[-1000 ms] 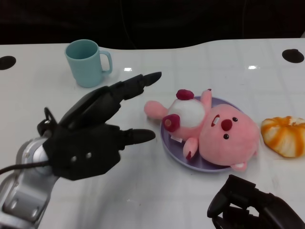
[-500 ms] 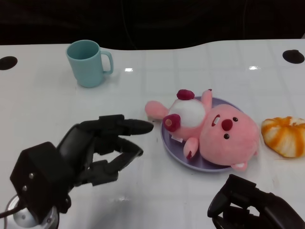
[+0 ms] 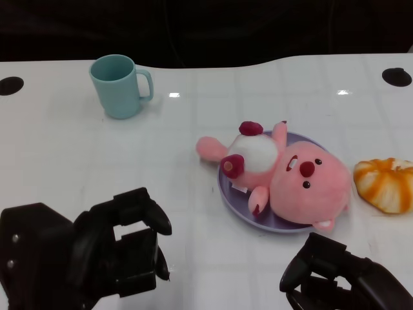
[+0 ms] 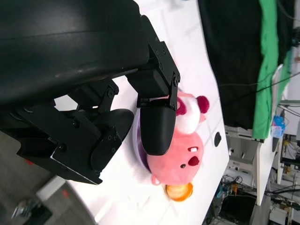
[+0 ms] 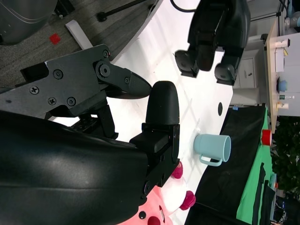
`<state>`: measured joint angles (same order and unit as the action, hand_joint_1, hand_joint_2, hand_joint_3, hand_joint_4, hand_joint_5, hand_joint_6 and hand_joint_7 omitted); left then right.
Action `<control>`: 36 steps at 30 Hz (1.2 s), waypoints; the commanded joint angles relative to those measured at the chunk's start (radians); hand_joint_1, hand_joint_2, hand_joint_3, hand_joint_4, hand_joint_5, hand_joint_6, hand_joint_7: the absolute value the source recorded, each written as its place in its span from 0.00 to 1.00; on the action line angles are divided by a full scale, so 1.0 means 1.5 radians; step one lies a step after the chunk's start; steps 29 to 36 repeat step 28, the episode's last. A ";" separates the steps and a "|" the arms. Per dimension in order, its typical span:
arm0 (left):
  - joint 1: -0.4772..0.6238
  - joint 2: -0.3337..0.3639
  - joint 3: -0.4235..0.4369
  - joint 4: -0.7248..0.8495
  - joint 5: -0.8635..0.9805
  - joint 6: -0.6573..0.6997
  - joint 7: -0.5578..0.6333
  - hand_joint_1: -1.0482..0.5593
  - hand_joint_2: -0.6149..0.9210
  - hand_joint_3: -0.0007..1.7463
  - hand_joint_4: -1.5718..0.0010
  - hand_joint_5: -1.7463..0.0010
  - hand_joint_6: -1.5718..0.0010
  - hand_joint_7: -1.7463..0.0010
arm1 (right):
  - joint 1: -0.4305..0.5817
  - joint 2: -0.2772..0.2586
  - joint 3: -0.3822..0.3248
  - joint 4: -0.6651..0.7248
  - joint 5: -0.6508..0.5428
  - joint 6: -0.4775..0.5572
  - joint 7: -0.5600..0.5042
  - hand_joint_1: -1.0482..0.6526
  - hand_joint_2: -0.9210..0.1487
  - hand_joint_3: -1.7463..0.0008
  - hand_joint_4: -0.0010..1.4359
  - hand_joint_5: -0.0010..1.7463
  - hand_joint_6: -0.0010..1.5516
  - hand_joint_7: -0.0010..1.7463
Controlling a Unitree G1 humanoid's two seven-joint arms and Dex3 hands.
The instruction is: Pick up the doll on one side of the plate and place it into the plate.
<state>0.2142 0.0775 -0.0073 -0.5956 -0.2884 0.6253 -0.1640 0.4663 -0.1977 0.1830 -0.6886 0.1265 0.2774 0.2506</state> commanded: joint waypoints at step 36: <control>0.021 0.030 -0.034 0.058 0.001 -0.055 -0.016 0.64 0.71 0.80 0.44 0.00 0.50 0.07 | -0.014 -0.011 -0.053 0.045 0.004 -0.044 0.033 0.51 0.12 0.57 0.48 1.00 0.30 0.96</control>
